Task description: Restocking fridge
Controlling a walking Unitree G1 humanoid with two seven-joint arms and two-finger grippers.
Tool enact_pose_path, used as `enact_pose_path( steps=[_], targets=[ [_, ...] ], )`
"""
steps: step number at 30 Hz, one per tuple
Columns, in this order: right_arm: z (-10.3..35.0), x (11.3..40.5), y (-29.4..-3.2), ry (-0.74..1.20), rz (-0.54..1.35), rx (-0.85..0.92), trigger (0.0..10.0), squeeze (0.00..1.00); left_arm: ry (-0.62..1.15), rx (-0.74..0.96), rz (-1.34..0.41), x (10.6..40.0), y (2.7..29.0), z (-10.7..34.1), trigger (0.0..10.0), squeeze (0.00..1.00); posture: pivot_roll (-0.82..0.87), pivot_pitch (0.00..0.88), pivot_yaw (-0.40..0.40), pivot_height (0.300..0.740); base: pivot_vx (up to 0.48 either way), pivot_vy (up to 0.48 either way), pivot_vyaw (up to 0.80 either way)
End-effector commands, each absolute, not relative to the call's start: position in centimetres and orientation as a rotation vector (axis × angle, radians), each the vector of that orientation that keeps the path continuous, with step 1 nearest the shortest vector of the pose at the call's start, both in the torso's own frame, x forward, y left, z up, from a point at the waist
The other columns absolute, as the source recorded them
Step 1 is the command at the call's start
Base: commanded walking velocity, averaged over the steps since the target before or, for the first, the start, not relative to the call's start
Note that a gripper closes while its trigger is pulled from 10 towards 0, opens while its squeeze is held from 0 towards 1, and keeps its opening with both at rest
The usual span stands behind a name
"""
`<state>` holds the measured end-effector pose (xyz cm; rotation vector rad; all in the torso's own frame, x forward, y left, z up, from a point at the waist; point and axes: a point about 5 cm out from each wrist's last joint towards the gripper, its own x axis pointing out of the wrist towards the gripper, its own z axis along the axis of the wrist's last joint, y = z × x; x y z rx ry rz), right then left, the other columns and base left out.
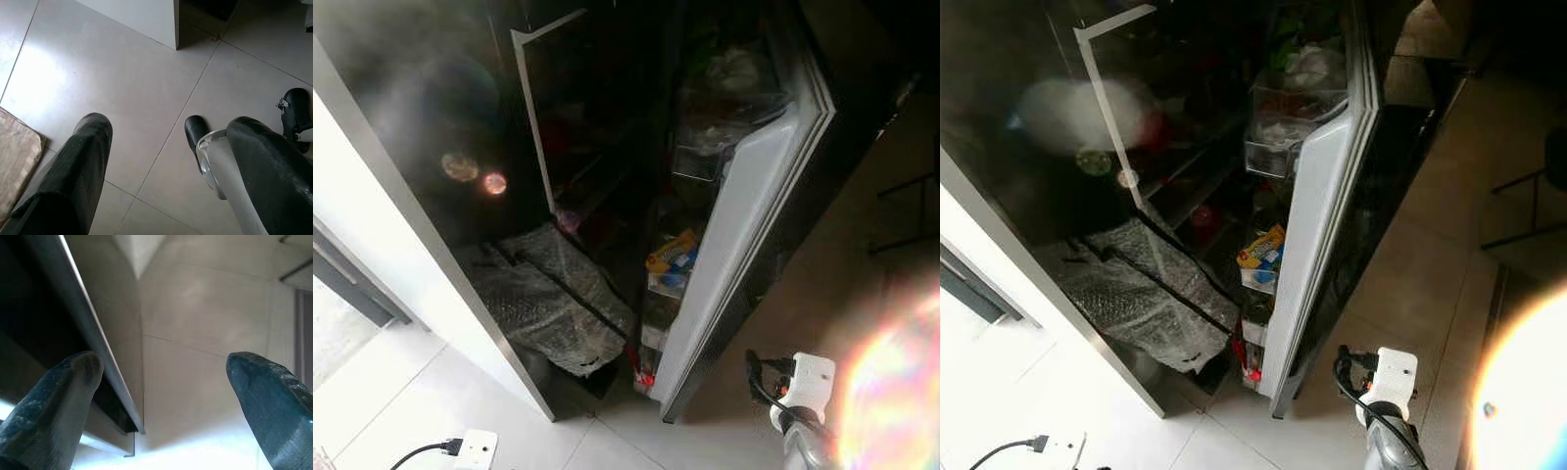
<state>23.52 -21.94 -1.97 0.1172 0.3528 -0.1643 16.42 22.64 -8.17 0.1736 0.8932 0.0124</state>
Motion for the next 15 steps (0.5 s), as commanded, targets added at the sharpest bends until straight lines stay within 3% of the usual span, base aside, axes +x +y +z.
enact_pose_path(
  steps=[1, 9, 15],
  targets=[
    [-1.4, 24.0, -22.4, 0.342, -0.137, 0.108, 10.0, 0.00, 0.921, 0.172, 0.018, 15.6, 22.8, -8.5, 10.0, 0.00, -0.02, 0.124, -0.027, 0.740, 0.000, 0.000, 0.00],
    [0.3, 26.0, -22.4, 0.301, 0.002, 0.126, 10.0, 0.00, 0.920, 0.174, 0.019, 15.8, 22.8, -8.5, 10.0, 0.00, -0.02, 0.126, -0.026, 0.740, 0.000, 0.000, 0.00],
    [2.3, 27.6, -21.2, 0.287, 0.326, 0.107, 10.0, 0.00, 0.914, 0.179, 0.018, 16.1, 22.6, -8.4, 10.0, 0.00, -0.01, 0.128, -0.025, 0.740, 0.000, 0.000, 0.00]
  ],
)
